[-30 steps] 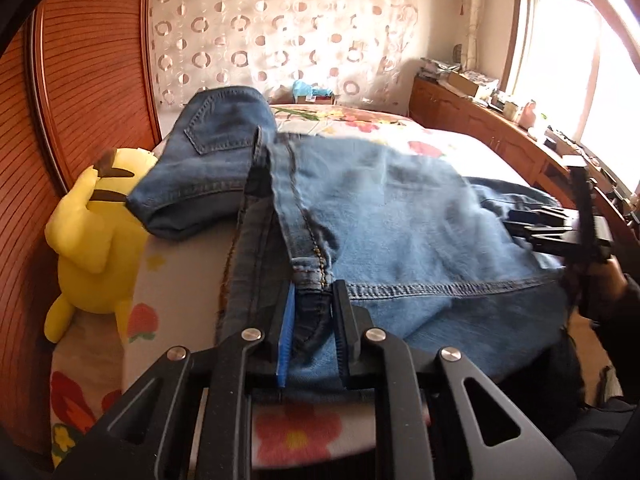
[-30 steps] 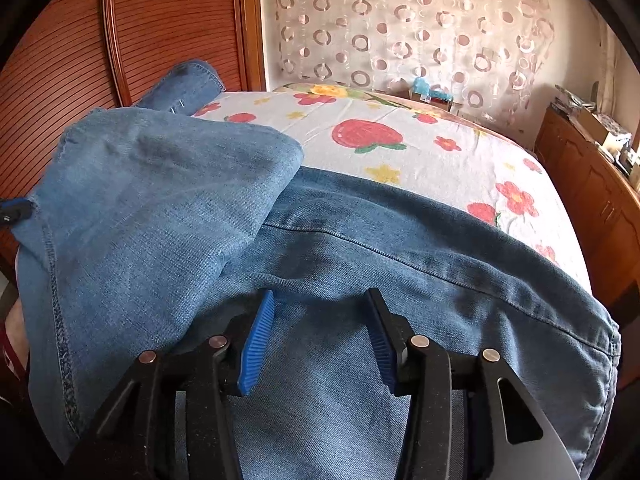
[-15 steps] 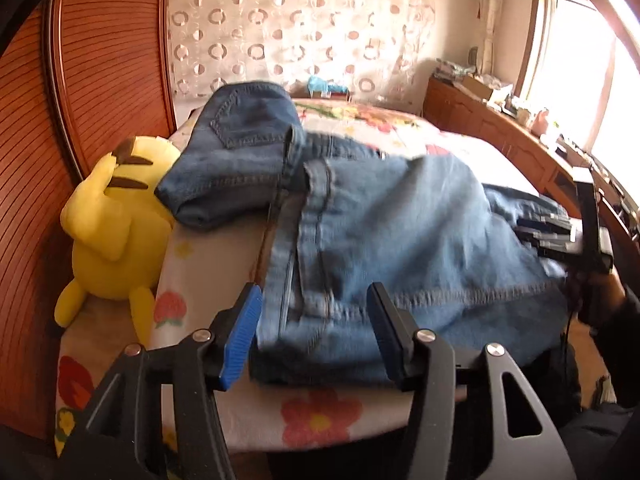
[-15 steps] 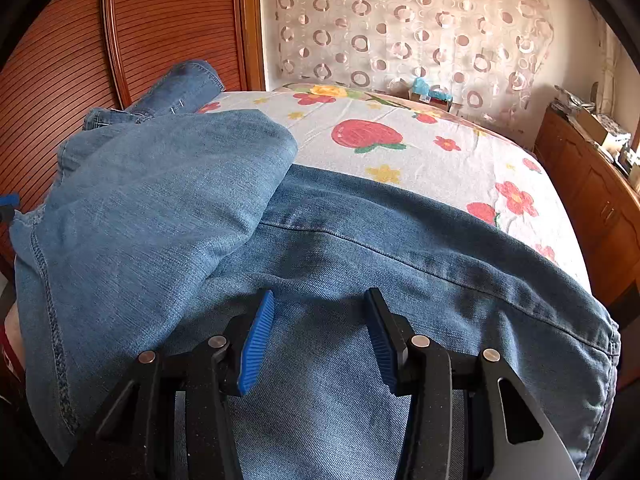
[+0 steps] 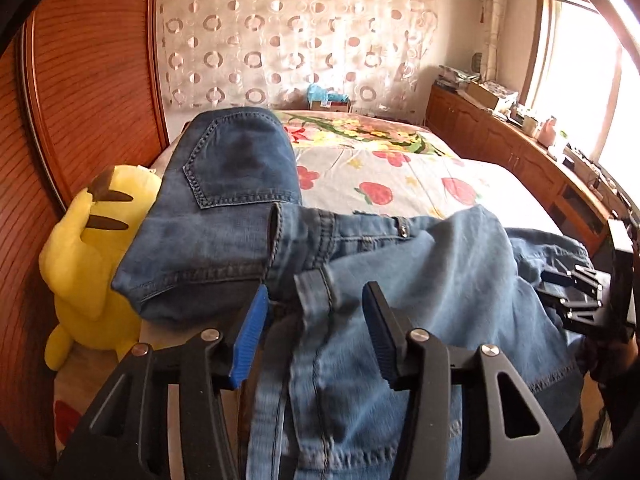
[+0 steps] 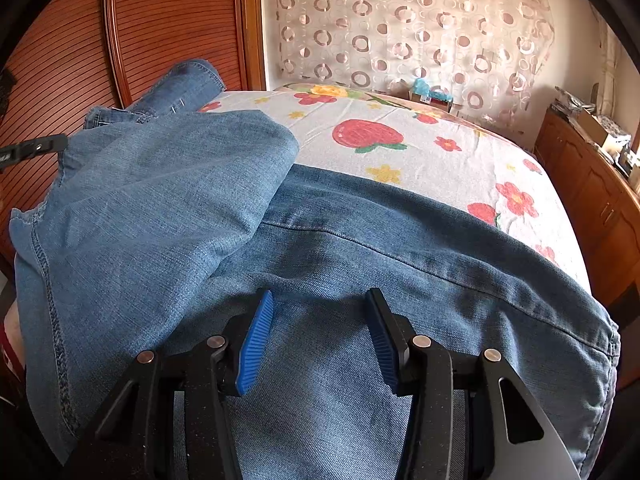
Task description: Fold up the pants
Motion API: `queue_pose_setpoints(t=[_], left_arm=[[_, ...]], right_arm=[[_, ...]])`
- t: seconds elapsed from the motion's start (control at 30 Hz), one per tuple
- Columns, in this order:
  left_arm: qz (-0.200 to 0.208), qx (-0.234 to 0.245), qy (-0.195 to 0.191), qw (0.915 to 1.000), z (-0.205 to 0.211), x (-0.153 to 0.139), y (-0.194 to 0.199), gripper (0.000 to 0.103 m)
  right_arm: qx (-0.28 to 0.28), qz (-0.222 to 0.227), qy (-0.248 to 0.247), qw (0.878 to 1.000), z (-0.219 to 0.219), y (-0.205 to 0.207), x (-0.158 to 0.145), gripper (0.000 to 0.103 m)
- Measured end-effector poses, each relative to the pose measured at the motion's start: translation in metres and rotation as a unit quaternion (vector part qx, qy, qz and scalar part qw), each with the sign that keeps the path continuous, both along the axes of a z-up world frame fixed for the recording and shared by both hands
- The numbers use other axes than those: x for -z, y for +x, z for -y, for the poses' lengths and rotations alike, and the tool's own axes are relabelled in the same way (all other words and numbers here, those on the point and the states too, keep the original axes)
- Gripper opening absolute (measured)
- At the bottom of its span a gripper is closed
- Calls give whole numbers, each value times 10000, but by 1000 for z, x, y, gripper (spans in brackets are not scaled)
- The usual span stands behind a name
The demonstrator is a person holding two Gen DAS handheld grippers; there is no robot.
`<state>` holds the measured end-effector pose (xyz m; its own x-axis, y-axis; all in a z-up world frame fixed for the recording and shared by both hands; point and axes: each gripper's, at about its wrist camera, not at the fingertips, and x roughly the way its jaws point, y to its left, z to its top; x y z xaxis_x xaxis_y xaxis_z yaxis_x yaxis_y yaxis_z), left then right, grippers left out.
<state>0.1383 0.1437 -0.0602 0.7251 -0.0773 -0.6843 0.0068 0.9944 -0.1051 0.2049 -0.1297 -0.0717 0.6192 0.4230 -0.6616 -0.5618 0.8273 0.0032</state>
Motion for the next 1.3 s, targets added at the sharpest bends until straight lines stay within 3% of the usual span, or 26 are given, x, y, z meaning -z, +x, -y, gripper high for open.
queue_pose_setpoints(t=[0.1, 0.17, 0.23, 0.33, 0.5, 0.73, 0.87, 0.97, 1.03, 1.13, 1.3], left_arm=[[-167, -20, -149, 9997, -3, 5, 9, 48], [-208, -1, -213, 9996, -1, 7, 11, 39], [-197, 49, -137, 9997, 5, 7, 9, 19], [29, 261, -27, 9997, 17, -2, -2, 13], [536, 542, 348, 9965, 39, -24, -21, 7], [1005, -71, 473, 9938, 11, -54, -13, 6], [478, -124, 518, 9974, -2, -36, 8, 21], [305, -94, 516, 9982, -4, -23, 10, 33], [315, -77, 442, 9985, -4, -20, 7, 55], [290, -25, 393, 9988, 0, -18, 3, 62], [411, 34, 404, 9983, 13, -24, -6, 62]], right_arm=[[2, -9, 25, 10000, 0, 0, 0, 50], [9, -8, 33, 10000, -2, -1, 0, 50], [9, -7, 38, 10000, -1, -1, 0, 50], [19, -13, 55, 10000, -3, -1, 0, 50], [23, -12, 67, 10000, -4, -1, 0, 50], [29, -13, 88, 10000, -4, 0, 1, 50], [37, -10, 96, 9999, -5, 0, 2, 50], [41, -7, 101, 9999, -6, 0, 2, 50], [39, -4, 99, 9999, -6, 0, 2, 50], [39, -2, 100, 9999, -6, 0, 2, 50], [46, 9, 94, 9999, -7, 0, 3, 50]])
